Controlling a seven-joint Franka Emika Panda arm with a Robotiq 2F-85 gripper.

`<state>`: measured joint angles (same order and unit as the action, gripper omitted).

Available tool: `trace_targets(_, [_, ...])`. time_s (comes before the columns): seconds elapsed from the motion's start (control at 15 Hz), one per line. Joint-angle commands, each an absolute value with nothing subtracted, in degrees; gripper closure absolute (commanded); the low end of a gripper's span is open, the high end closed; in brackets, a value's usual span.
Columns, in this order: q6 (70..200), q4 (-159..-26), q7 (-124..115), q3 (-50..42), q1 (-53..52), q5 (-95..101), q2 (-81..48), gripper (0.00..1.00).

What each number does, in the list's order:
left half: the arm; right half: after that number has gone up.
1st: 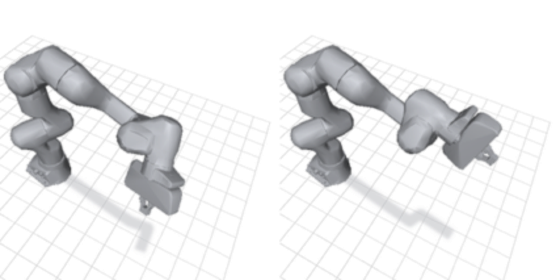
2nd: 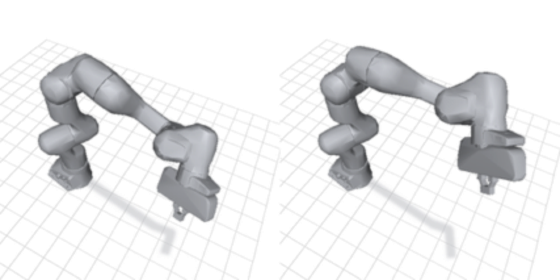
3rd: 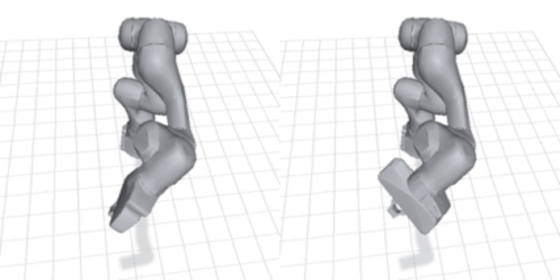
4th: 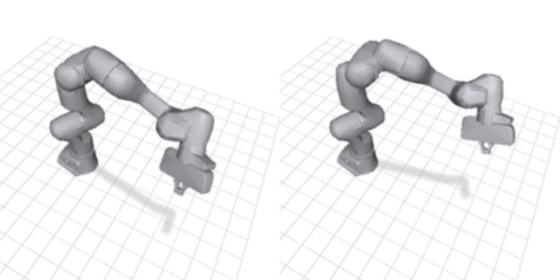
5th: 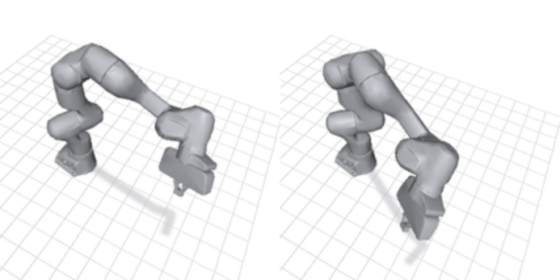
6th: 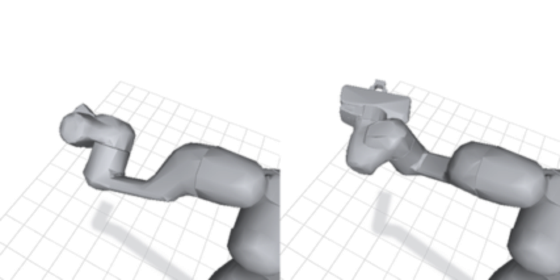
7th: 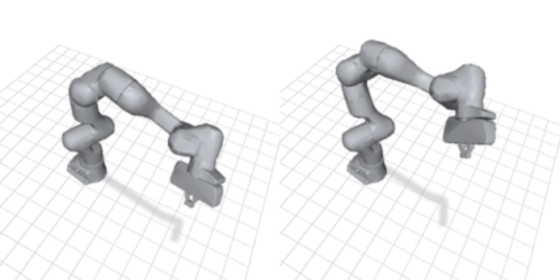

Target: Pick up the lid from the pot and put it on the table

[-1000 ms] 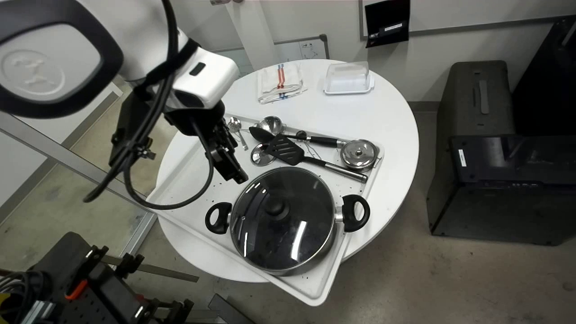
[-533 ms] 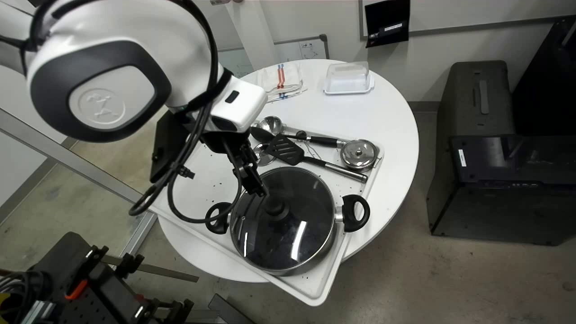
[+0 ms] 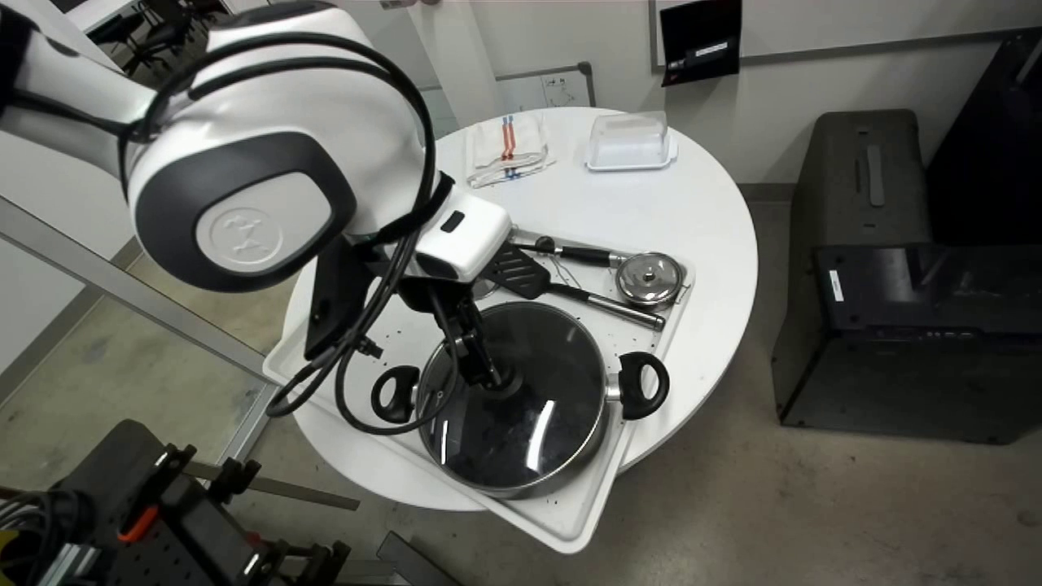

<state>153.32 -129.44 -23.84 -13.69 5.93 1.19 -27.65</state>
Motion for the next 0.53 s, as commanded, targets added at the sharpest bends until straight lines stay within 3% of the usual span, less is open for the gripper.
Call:
trace_targets(0.0, [153.97,-127.07,-25.52,-15.64,3.79,0.92,-31.17,0.00])
trace_targets(0.47, [154.12,-124.89,-25.80,-15.74,2.51,0.39,-34.88,0.00])
